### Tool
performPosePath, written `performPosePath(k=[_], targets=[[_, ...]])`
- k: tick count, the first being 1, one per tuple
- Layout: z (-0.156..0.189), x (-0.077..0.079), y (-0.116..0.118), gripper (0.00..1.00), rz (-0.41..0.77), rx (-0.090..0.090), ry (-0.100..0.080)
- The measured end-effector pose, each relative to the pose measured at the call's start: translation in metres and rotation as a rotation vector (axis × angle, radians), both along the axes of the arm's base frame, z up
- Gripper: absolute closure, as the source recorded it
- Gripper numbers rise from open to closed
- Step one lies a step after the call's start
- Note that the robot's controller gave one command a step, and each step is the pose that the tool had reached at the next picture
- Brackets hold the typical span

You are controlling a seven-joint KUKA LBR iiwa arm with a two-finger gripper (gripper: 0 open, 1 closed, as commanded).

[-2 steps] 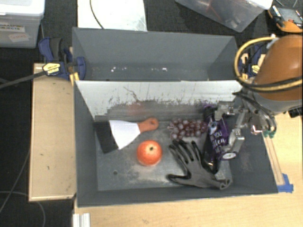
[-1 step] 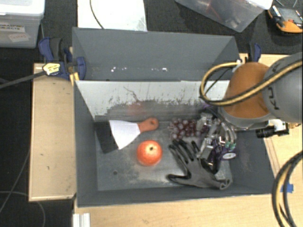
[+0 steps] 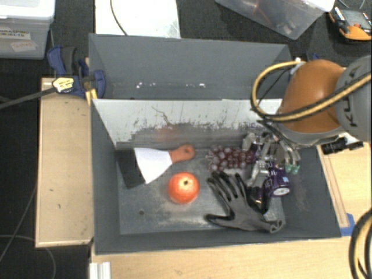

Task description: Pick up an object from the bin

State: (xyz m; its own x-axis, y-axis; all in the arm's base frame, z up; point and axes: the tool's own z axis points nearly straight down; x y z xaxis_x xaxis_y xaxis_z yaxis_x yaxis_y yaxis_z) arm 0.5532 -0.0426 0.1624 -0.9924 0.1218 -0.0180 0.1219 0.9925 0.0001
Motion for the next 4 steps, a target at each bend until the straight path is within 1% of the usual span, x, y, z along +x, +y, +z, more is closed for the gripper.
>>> performPosePath(k=[1, 2, 3, 4], targets=[[-0.063, -0.027, 0.013, 0.00, -0.386, 0.007, 0.016], [-0.090, -0.017, 0.002, 0.00, -0.319, 0.009, -0.005], [-0.093, -0.012, 0.026, 1.00, -0.838, 0.010, 0.015], [-0.093, -0.012, 0.026, 1.00, -0.836, 0.009, 0.015]])
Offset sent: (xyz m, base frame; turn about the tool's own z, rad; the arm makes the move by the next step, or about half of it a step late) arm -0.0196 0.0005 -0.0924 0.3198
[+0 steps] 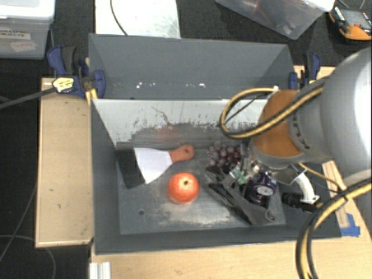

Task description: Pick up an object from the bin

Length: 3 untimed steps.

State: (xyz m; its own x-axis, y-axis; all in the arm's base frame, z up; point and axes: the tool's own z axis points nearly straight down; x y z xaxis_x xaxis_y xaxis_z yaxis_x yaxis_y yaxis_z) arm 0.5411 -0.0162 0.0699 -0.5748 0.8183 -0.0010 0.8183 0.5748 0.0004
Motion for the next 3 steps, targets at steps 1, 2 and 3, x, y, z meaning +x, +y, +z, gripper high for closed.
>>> performPosePath(k=[1, 2, 3], targets=[[0.011, -0.001, 0.000, 1.00, 0.001, 0.000, 0.001], [0.020, 0.000, 0.000, 1.00, 0.002, 0.000, -0.002], [0.027, -0.001, -0.001, 1.00, 0.005, -0.001, 0.000]])
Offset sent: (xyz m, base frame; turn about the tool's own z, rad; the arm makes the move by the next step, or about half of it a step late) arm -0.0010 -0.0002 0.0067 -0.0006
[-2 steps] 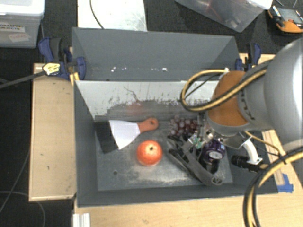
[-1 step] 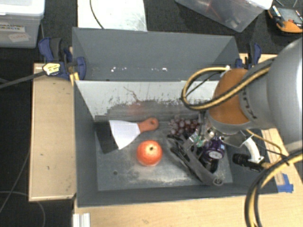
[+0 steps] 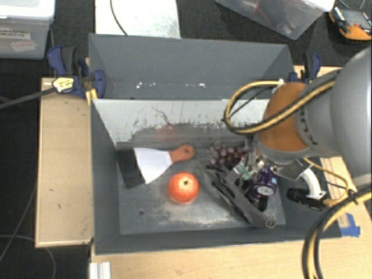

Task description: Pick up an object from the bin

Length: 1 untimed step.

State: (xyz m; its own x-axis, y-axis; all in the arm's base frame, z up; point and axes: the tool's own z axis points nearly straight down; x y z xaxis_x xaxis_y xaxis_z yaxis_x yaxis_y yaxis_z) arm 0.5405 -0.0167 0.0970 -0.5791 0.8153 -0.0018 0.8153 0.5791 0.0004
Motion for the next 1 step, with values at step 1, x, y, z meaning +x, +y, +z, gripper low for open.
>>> performPosePath(k=[1], targets=[[0.0248, -0.0005, 0.0001, 1.00, 0.003, 0.001, 0.002]])
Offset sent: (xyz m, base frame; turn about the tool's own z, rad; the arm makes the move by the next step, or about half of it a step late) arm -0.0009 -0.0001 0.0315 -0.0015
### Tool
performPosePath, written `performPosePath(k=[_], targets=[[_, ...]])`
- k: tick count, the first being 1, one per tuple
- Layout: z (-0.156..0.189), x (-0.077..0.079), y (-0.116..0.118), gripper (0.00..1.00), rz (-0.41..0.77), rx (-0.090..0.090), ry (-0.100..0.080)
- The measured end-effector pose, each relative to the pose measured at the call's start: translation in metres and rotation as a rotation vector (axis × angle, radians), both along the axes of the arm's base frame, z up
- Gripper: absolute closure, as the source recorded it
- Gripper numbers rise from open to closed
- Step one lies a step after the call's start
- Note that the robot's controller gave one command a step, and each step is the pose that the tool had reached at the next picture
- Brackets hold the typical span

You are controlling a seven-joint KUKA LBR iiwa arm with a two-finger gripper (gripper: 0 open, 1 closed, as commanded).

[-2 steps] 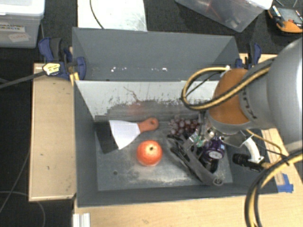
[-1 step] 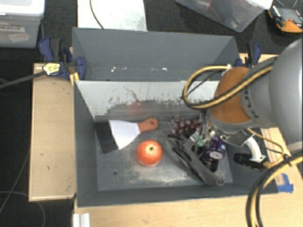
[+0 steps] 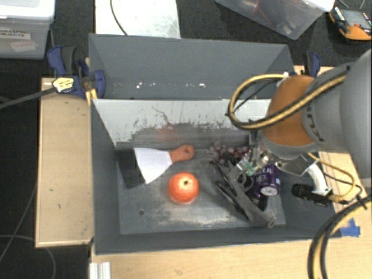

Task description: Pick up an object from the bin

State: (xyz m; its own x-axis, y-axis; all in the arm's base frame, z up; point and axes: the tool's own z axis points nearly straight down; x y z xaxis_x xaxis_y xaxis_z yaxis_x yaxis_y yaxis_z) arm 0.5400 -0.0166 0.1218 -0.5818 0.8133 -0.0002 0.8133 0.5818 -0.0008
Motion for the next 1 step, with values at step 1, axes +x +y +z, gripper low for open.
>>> performPosePath(k=[1], targets=[[0.0082, 0.0003, -0.0001, 1.00, 0.004, 0.000, -0.002]])
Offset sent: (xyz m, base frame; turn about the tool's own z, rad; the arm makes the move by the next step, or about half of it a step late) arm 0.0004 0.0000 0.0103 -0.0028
